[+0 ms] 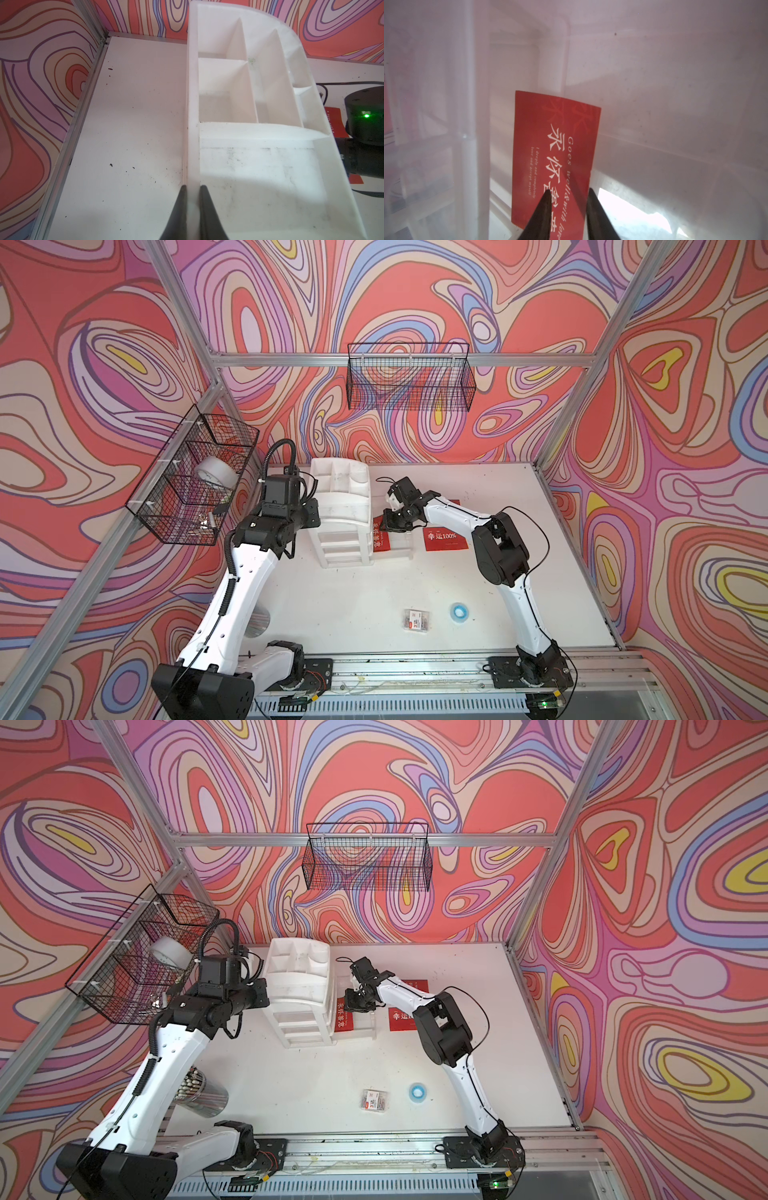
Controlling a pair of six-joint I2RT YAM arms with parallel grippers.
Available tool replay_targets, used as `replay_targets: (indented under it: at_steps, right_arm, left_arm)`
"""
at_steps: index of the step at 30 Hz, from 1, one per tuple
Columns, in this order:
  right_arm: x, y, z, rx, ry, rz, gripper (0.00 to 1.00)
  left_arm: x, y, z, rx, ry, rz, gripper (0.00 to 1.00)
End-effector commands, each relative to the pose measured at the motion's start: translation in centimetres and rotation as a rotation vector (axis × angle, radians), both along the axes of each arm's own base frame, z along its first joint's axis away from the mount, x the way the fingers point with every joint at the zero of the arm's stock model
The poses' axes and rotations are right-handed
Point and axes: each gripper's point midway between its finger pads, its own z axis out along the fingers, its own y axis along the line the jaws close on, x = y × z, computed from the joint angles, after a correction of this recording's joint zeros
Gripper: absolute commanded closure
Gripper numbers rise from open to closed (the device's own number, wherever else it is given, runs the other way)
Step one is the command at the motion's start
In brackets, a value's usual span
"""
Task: Take the postcards out of the drawer
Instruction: Pick up the postcard from the drawer.
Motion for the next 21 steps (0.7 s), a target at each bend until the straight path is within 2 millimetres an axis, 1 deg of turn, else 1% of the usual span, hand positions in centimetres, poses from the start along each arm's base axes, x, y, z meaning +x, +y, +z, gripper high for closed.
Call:
replay_targets:
  at_steps: [1,8,16,21]
  right_arm:
    - [-0.5,1.0,2.7,0.062,-0.034,0.026,0.71]
    - [-1.4,0.9,2.5,0.075,-0.021,0.029,0.73]
    - [-1.5,1.3,2.1,0.091,-0.008,0.038,0.78]
    - [-1.5,1.3,1.9,0.09,-0.007,0.04,0.89]
  left_arm:
    - [-0.5,0.0,-1.4,0.017,0.046,-0.003,1.0]
    - [-0.3,-0.2,-1.1,0.006,0.039,-0.011,1.0]
    - [-0.2,-0.2,-0.9,0.003,0.03,-0.005,1.0]
    - [-0.1,-0.1,-0.7,0.006,0.032,0.002,1.0]
